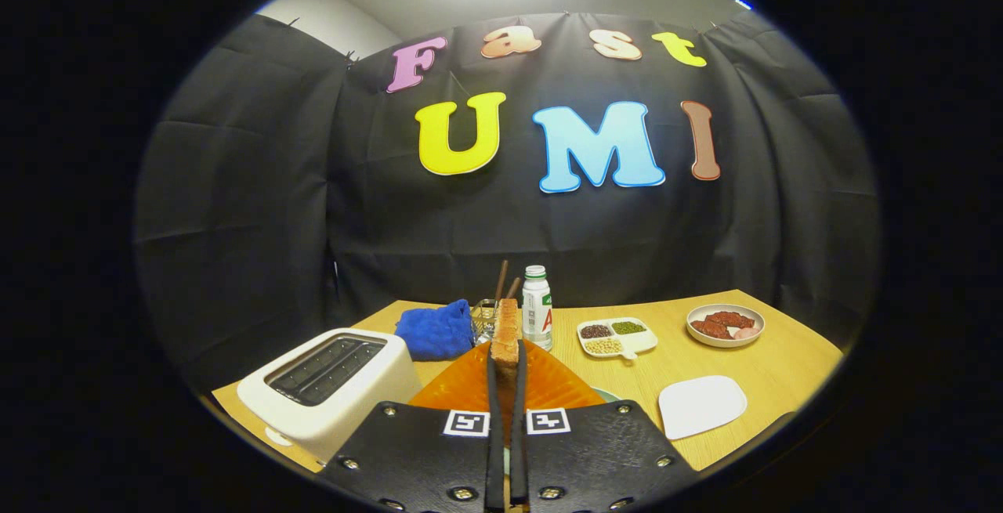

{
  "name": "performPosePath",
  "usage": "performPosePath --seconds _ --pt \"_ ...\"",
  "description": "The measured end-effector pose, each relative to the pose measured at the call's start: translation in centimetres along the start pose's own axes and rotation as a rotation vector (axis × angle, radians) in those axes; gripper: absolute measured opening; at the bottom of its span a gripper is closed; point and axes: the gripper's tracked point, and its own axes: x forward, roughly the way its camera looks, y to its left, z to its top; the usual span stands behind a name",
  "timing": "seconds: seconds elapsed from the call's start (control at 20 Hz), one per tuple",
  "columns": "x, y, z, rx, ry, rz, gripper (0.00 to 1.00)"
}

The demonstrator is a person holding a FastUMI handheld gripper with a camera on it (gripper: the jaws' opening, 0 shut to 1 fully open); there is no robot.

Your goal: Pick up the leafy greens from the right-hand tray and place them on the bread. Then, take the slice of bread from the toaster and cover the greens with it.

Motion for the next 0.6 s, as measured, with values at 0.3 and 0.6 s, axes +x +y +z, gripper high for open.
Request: performPosePath --seconds 0.3,0.6 --pt "1.0 -1.7 -2.1 0.026 0.048 -0.020 0.03" --pt "1.9 -2.0 -3.9 0.050 0.088 -0.023 0.03"
